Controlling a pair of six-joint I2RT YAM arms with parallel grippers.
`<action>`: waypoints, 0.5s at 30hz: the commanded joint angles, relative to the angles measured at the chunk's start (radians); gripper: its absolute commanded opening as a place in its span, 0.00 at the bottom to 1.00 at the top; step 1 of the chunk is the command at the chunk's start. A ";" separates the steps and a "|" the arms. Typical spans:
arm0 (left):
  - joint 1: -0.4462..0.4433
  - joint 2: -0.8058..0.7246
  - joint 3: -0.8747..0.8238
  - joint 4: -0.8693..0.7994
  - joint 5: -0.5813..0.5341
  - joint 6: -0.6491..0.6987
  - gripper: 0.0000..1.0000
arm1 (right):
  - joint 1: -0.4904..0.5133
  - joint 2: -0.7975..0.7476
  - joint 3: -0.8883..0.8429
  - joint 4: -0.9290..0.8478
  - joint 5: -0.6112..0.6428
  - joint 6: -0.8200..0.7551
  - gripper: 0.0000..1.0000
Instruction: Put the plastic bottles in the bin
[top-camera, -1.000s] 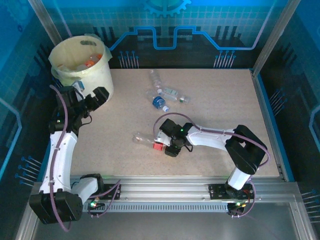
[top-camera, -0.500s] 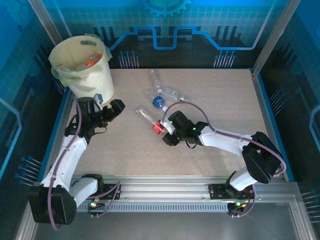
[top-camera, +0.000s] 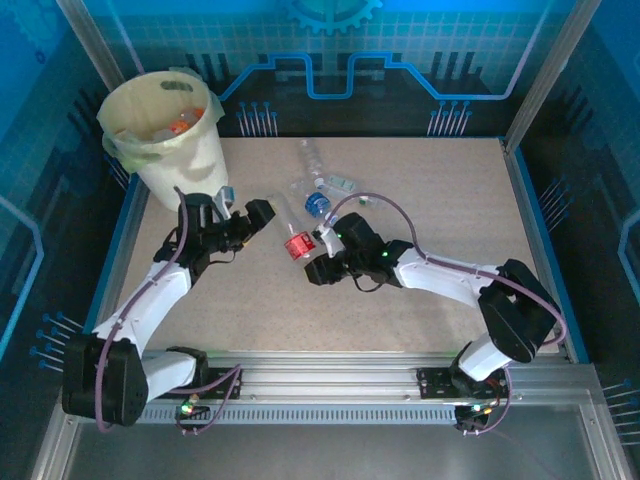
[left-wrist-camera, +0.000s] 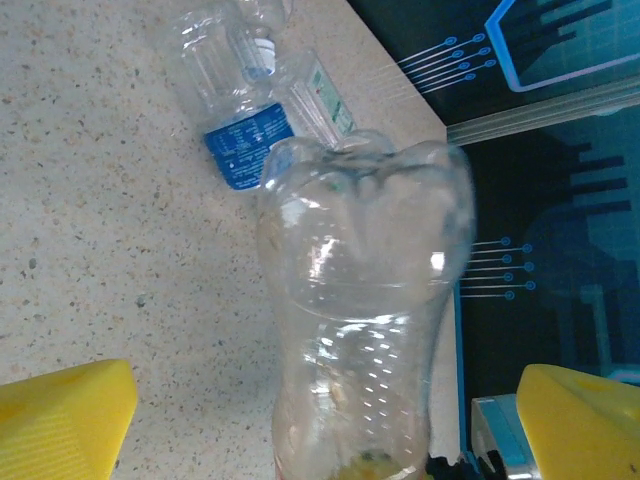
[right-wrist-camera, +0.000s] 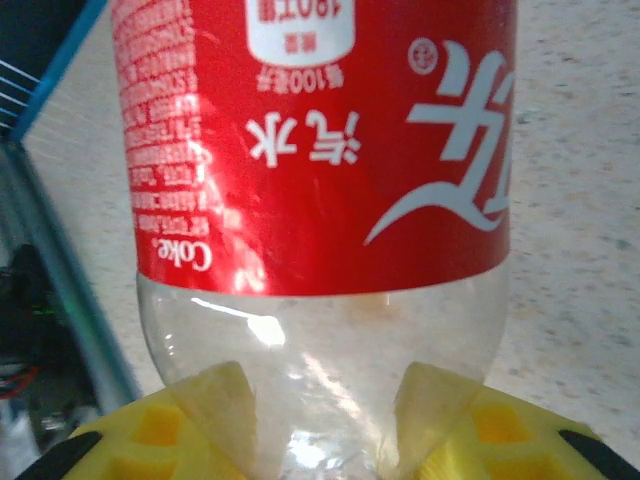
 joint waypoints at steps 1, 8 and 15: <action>-0.010 0.023 0.045 0.026 0.013 0.018 0.99 | -0.001 0.021 0.070 -0.001 -0.133 0.050 0.36; -0.056 0.075 0.108 -0.025 0.031 0.077 0.97 | 0.000 0.058 0.155 -0.079 -0.230 0.025 0.36; -0.080 0.063 0.109 -0.035 -0.035 0.102 0.83 | 0.001 0.069 0.163 -0.069 -0.246 0.052 0.36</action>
